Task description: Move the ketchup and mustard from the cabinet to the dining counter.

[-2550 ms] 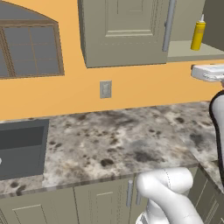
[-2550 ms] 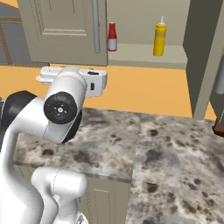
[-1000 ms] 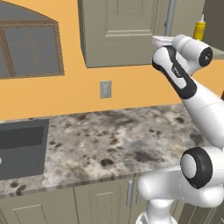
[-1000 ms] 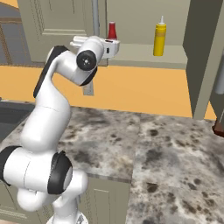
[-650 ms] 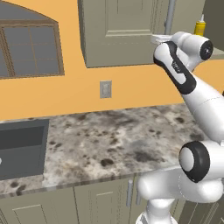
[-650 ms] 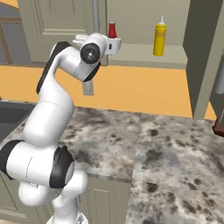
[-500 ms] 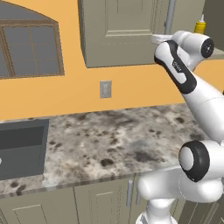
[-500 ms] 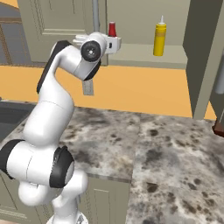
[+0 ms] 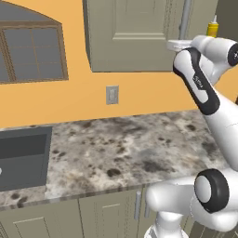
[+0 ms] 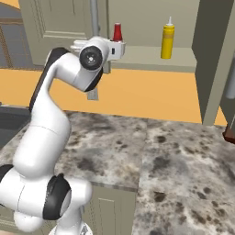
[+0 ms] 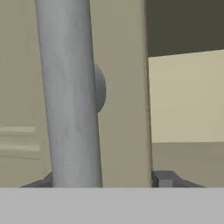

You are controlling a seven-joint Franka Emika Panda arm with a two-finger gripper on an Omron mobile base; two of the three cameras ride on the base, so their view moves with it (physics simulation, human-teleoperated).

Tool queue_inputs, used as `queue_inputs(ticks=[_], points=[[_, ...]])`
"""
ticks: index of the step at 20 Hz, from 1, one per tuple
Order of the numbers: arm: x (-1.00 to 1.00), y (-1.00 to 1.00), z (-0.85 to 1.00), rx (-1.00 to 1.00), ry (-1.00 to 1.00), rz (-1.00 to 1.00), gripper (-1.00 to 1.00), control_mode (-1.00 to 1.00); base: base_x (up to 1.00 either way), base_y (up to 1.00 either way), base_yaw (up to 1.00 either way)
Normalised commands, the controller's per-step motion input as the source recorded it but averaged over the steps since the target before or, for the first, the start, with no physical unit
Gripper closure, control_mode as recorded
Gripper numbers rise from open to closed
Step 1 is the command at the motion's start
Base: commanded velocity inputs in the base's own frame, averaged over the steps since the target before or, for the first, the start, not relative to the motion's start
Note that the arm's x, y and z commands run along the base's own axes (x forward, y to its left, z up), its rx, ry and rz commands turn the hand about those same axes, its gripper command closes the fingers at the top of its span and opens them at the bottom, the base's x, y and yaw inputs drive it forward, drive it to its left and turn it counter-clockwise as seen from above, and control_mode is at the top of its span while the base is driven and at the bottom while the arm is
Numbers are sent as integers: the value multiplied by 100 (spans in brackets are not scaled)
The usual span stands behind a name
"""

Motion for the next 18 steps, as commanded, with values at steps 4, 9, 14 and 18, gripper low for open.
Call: queue_inputs(ticks=[4,9,14,18], points=[[-100,36,0,0,20,0,100,-100,0,0,0],[-100,80,0,0,26,0,100,-100,0,0,0],[-92,100,-13,-1,19,0,100,-100,0,0,0],[-32,64,-22,-1,2,0,100,-100,0,0,0]])
